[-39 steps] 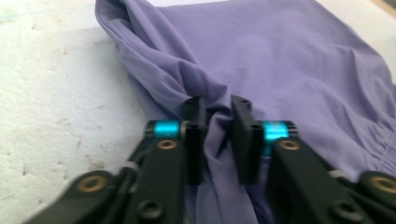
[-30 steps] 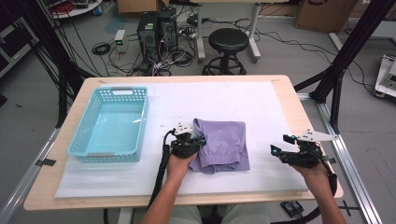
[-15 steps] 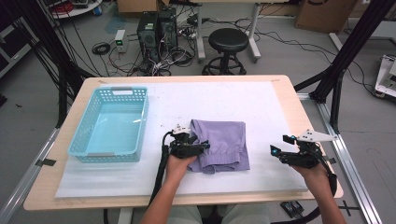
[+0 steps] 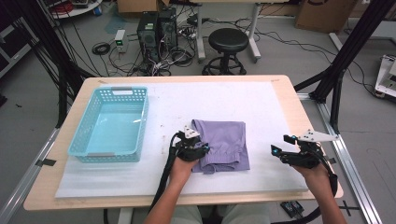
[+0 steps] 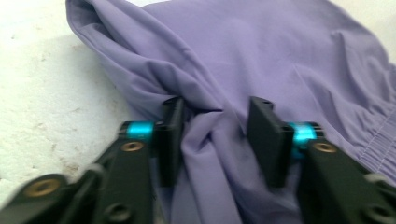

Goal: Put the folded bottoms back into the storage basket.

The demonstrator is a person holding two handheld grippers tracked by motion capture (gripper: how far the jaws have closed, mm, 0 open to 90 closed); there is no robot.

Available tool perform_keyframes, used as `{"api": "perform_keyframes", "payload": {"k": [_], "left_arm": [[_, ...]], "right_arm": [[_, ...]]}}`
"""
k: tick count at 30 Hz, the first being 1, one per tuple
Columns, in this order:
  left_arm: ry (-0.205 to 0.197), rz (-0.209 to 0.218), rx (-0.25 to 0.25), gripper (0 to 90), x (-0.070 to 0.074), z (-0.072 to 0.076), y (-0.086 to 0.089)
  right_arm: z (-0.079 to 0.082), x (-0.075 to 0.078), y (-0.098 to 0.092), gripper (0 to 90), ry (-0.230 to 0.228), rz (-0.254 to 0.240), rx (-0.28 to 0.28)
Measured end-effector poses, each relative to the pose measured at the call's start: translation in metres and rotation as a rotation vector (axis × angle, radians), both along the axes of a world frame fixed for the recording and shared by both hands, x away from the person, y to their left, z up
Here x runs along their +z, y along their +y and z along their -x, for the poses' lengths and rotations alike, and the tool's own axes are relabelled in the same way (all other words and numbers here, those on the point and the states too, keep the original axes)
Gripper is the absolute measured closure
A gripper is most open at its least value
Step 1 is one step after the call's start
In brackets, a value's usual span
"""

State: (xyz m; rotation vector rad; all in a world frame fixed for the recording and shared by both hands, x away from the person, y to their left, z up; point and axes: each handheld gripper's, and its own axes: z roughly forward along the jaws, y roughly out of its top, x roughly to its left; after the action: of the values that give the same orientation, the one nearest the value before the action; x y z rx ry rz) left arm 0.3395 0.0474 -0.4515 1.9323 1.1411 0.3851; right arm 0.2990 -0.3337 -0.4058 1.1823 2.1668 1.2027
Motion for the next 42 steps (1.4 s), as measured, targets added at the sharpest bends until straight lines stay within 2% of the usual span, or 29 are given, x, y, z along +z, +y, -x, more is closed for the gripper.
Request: {"api": "perform_keyframes", "payload": {"k": [3, 4, 5, 8, 10, 11, 14, 17, 19, 21, 23, 25, 26, 29, 31, 33, 35, 37, 39, 42], "left_arm": [[-0.004, -0.002, 0.006, 72.7, 0.000, 0.000, -0.001], [-0.006, -0.016, 0.001, 74.4, 0.000, 0.001, -0.001], [-0.009, -0.011, 0.002, 80.6, 0.000, 0.001, -0.002], [-0.004, -0.008, -0.004, 82.8, 0.000, 0.000, -0.001], [0.002, 0.014, -0.014, 84.0, 0.000, 0.000, 0.001], [0.003, 0.035, -0.014, 84.2, 0.000, 0.000, 0.002], [0.007, 0.169, -0.029, 84.4, 0.002, 0.000, 0.007], [0.014, 0.223, -0.034, 83.7, 0.001, -0.001, 0.011], [0.027, 0.207, -0.028, 77.5, -0.001, -0.002, 0.011], [0.046, 0.197, -0.011, 60.4, -0.002, -0.004, 0.011], [0.062, 0.177, -0.010, 49.2, -0.002, -0.005, 0.009], [0.070, 0.142, -0.014, 45.7, -0.002, -0.006, 0.006], [0.060, 0.118, -0.014, 45.4, -0.002, -0.005, 0.003], [0.018, 0.027, -0.006, 52.5, -0.001, -0.001, -0.006], [-0.001, -0.007, -0.014, 68.2, 0.000, 0.001, -0.010], [-0.011, -0.029, -0.022, 77.1, 0.000, 0.002, -0.011], [-0.006, -0.015, -0.024, 82.0, 0.000, 0.001, -0.011], [0.001, -0.002, -0.030, 82.9, 0.000, 0.001, -0.009], [0.006, 0.024, -0.043, 83.1, 0.000, 0.000, -0.007], [-0.017, 0.084, -0.071, 83.3, 0.003, 0.000, -0.005]], "right_arm": [[0.000, 0.000, 0.000, 27.7, 0.002, -0.001, 0.001], [0.000, -0.001, 0.000, 27.7, 0.002, -0.001, 0.001], [0.000, 0.000, 0.000, 27.7, 0.003, -0.001, 0.001], [0.000, 0.000, 0.000, 27.7, -0.001, -0.002, 0.001], [0.000, 0.000, -0.001, 27.7, 0.000, -0.003, -0.002], [0.000, 0.000, -0.001, 27.7, -0.002, -0.003, -0.002], [0.000, 0.000, -0.002, 27.7, 0.001, -0.005, -0.003], [0.000, 0.000, -0.002, 27.7, 0.000, -0.005, -0.004], [0.000, 0.000, -0.002, 27.7, 0.000, -0.005, -0.003], [0.000, 0.000, -0.002, 27.7, 0.001, -0.004, -0.003], [0.000, 0.000, -0.002, 27.7, 0.002, -0.004, -0.002], [0.000, 0.000, -0.002, 27.7, 0.003, -0.004, -0.001], [0.000, 0.000, -0.001, 27.7, 0.001, -0.003, 0.000], [-0.001, 0.000, -0.001, 27.7, 0.003, -0.003, 0.000], [0.000, 0.000, -0.001, 27.7, 0.004, -0.004, 0.000], [0.000, 0.000, -0.001, 27.7, 0.003, -0.003, 0.000], [0.000, 0.000, -0.002, 27.7, 0.005, -0.004, -0.003], [-0.001, 0.000, -0.002, 27.7, 0.004, -0.004, -0.002], [0.000, 0.000, -0.003, 27.7, 0.005, -0.006, -0.004], [0.000, 0.000, -0.004, 27.7, 0.004, -0.006, -0.006]]}}
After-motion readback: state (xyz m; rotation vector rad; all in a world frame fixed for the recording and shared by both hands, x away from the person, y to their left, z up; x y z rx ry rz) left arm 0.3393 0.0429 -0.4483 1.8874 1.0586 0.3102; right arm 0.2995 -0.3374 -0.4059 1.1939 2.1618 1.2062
